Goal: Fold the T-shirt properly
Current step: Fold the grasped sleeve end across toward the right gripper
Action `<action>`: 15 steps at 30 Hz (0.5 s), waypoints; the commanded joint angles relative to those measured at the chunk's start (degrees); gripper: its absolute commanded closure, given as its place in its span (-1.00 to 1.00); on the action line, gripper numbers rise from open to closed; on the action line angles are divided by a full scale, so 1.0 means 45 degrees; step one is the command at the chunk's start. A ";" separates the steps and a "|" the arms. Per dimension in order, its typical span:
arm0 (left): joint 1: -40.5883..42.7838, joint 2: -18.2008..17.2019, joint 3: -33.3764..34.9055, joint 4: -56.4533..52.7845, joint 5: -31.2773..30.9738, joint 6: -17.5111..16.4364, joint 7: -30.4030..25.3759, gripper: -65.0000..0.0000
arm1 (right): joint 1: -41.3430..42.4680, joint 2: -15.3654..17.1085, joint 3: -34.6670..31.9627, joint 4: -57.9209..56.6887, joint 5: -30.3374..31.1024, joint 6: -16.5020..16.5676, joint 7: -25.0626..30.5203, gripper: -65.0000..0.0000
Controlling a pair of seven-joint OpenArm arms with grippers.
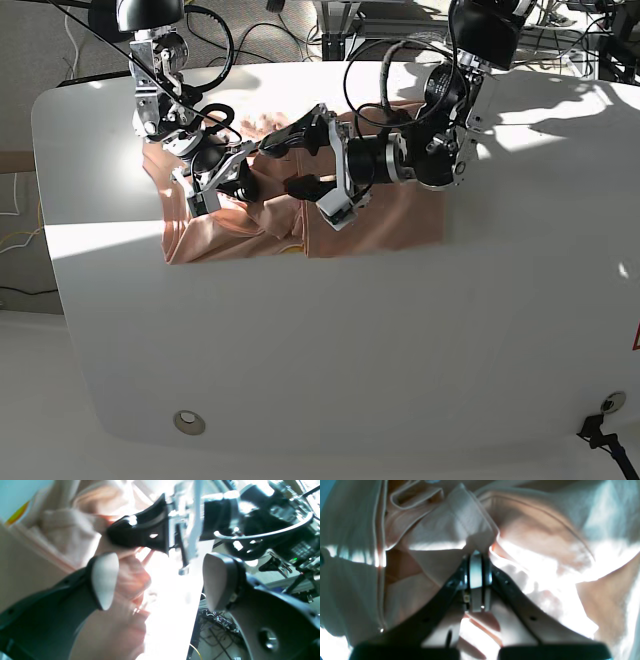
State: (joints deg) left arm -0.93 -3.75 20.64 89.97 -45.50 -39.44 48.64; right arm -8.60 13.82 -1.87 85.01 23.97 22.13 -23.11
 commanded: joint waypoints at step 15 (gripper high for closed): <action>0.0333 -0.1599 -0.3953 0.1329 0.3458 -0.0124 -0.1618 0.15 | 0.0358 0.0083 0.0015 0.0166 -0.0119 0.0015 -0.0109 1.00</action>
State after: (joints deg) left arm 1.76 -11.11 2.66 95.09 -30.79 -39.29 43.81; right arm -7.40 13.82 -1.89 85.01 23.62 22.11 -24.23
